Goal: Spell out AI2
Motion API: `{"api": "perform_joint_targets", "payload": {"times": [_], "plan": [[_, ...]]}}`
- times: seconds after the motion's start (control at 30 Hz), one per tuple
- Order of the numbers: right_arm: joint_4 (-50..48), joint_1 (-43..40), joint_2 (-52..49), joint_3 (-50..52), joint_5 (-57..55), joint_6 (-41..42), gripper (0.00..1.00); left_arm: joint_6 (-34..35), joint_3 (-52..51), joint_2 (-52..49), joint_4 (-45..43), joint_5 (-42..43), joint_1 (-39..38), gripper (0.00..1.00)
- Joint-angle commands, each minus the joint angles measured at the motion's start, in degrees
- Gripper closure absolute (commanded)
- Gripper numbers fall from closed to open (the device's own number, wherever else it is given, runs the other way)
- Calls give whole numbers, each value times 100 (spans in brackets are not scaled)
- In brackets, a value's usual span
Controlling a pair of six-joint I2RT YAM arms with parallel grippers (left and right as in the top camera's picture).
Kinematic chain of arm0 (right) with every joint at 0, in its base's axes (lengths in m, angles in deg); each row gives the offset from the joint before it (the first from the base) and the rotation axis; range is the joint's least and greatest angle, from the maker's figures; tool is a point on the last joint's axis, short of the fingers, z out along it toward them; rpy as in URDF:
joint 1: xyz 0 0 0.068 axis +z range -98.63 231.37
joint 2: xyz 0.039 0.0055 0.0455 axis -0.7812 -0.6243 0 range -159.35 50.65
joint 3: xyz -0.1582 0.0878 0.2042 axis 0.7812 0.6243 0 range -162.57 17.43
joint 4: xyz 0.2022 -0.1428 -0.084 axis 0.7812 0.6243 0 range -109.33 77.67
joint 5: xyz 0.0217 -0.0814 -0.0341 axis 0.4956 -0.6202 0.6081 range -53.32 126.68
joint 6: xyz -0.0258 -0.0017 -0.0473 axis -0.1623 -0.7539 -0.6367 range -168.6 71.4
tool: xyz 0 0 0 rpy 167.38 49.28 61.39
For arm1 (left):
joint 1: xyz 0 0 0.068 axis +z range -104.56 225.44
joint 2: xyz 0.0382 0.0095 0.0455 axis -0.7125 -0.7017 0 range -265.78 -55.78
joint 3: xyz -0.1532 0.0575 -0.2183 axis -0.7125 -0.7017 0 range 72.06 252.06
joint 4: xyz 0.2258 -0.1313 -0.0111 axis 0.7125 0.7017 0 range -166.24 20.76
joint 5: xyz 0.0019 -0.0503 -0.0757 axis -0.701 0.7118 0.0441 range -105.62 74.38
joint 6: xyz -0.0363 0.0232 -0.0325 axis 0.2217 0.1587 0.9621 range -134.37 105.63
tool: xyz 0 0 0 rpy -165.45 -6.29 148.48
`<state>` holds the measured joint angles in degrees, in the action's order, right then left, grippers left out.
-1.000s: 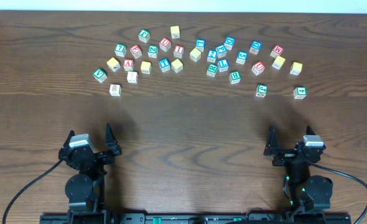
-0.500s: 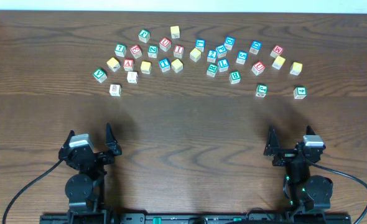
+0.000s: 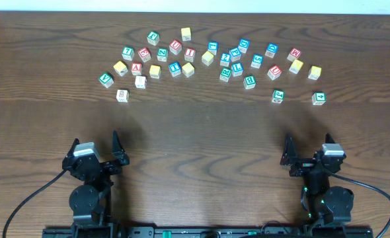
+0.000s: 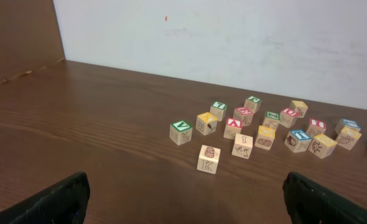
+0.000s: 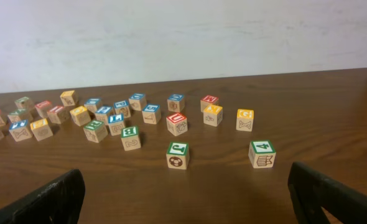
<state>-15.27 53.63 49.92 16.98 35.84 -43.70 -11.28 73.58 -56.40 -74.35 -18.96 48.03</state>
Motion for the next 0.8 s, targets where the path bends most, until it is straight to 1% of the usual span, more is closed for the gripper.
{"api": "perform_joint_targets", "payload": {"times": [0.0, 0.77], "plan": [[20, -17, -2, 13, -9, -72, 1, -50, -129, 35, 192, -13, 35, 2], [-85, -17, -2, 13, -17, -70, 1, -50, -129, 35, 190, -15, 35, 2]]}}
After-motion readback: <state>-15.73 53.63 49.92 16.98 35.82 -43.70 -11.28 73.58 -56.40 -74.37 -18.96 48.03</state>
